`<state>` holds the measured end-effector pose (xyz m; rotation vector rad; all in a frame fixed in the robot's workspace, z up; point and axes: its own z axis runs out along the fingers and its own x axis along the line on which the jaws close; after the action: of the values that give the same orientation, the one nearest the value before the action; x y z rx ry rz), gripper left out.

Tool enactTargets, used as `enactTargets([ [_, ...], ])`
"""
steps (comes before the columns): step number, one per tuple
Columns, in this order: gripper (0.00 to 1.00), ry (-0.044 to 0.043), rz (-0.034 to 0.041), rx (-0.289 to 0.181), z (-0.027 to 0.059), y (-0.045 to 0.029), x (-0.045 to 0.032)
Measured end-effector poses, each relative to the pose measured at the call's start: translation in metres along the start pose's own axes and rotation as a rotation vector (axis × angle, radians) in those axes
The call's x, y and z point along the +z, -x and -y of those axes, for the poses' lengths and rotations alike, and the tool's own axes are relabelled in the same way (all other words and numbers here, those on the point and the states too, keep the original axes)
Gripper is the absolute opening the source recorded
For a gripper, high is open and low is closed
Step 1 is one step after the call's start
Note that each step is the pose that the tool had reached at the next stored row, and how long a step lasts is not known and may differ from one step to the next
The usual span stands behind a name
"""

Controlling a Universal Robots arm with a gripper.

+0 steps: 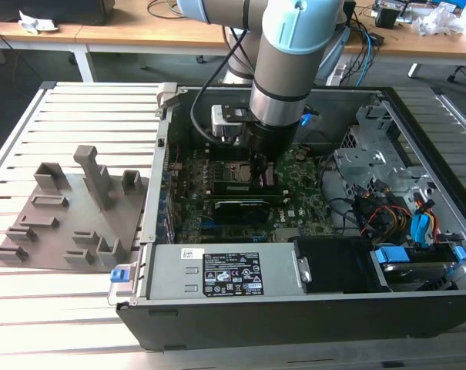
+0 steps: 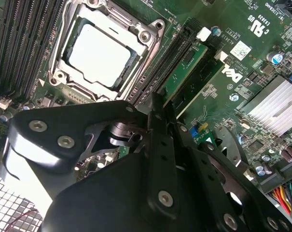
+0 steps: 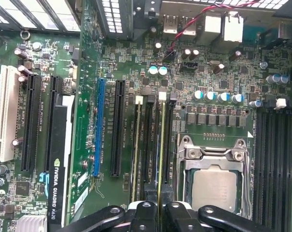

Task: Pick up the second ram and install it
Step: 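Insert the second ram into the second slot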

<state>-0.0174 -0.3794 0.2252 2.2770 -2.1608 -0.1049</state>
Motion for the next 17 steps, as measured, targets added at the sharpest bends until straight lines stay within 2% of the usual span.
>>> enactTargets([
  [7,0.14,-0.0001,0.0002,0.002,0.0002,-0.0001,0.0037],
  [17,0.14,-0.0015,0.0020,0.027,0.0004,0.0005,0.0085],
])
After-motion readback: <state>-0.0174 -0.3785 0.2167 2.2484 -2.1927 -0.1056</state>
